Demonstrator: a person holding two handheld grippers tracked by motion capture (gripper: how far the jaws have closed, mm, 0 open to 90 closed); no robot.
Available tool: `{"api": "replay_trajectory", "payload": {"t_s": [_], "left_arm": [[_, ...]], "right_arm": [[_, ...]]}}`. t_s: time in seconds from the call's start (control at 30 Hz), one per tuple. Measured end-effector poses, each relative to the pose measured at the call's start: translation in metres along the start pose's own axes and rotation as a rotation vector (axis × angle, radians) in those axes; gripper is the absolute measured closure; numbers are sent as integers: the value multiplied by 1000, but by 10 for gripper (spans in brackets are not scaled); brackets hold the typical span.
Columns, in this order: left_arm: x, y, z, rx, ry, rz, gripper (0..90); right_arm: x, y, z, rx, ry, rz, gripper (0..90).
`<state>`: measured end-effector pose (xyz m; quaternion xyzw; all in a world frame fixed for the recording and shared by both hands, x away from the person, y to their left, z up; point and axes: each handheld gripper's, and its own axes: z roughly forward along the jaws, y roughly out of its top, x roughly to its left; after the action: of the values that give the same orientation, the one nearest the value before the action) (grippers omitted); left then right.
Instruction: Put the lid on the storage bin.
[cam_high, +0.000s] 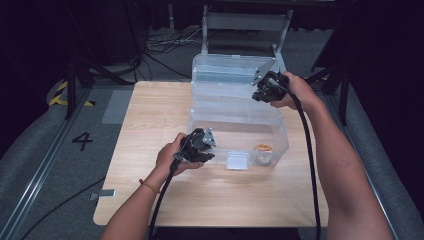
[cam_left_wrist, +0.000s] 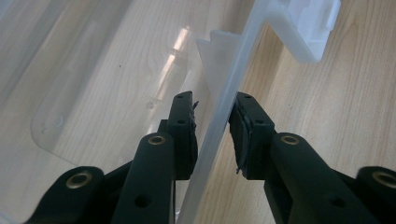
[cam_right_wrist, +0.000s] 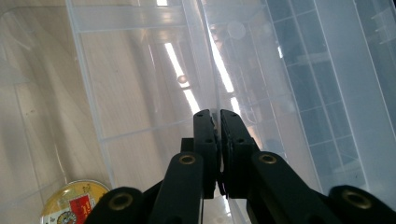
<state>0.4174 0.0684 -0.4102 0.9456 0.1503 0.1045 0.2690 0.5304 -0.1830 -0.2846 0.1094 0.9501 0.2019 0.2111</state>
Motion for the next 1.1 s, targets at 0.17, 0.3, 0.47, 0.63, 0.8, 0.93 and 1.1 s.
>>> {"api": "replay_trajectory", "payload": {"t_s": [0.17, 0.3, 0.47, 0.63, 0.8, 0.93, 1.1], "left_arm": [[0, 0, 0, 5, 0, 0, 712], [0, 1, 0, 10, 2, 0, 709], [-1, 1, 0, 11, 6, 0, 707], [-2, 1, 0, 12, 15, 4, 701], [-2, 1, 1, 9, 20, 3, 696], [-2, 1, 1, 9, 22, 2, 693], [-3, 1, 1, 9, 26, 1, 690]], "right_arm": [[6, -2, -5, -1, -4, -5, 871], [13, -1, -8, 1, -14, -20, 872], [18, -3, -10, -2, -22, -18, 870], [23, -3, -11, -10, -40, -23, 870], [26, -6, -13, -24, -32, -20, 869], [29, -6, -14, -22, -32, -24, 869], [33, -7, -16, -24, -31, -29, 869]]}}
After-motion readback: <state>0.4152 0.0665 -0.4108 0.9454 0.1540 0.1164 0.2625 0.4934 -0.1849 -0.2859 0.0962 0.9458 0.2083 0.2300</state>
